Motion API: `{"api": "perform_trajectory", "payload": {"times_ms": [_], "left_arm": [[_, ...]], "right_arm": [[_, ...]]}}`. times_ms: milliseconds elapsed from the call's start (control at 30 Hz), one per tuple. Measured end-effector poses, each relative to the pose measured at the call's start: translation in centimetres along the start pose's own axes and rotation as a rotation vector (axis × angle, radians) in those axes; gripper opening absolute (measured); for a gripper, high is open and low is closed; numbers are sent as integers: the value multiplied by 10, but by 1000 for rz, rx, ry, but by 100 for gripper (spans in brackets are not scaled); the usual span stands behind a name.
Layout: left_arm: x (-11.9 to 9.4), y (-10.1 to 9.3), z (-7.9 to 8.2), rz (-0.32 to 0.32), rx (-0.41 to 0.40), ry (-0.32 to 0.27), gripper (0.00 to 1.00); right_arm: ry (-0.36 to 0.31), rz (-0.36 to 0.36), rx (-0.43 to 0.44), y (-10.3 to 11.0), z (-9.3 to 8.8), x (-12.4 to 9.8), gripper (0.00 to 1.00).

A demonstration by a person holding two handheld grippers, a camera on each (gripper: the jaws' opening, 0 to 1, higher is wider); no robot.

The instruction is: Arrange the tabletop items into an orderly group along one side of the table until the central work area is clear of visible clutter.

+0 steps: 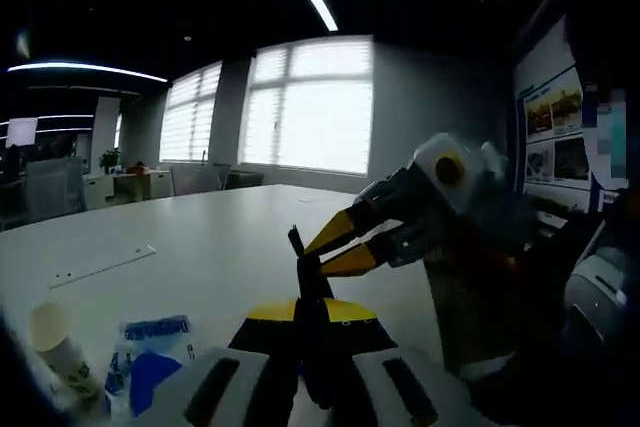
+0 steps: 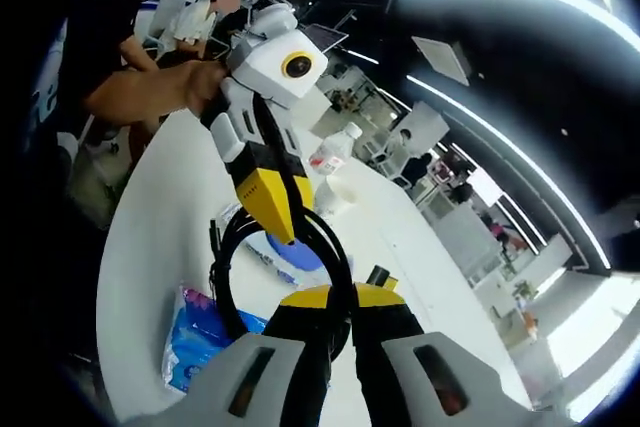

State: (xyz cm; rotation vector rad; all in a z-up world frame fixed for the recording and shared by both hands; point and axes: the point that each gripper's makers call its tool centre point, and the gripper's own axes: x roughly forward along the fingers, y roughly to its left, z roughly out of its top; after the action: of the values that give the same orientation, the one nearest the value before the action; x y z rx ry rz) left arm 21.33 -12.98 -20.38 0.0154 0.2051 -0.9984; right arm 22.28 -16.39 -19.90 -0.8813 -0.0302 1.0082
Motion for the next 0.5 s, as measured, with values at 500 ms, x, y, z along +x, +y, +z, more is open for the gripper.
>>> {"api": "perform_trajectory", "payload": {"times_ms": [500], "left_arm": [[42,-27,7,-103,19,1,4]], "right_arm": [[70,-59,23,-11,-29,-39,3]]}}
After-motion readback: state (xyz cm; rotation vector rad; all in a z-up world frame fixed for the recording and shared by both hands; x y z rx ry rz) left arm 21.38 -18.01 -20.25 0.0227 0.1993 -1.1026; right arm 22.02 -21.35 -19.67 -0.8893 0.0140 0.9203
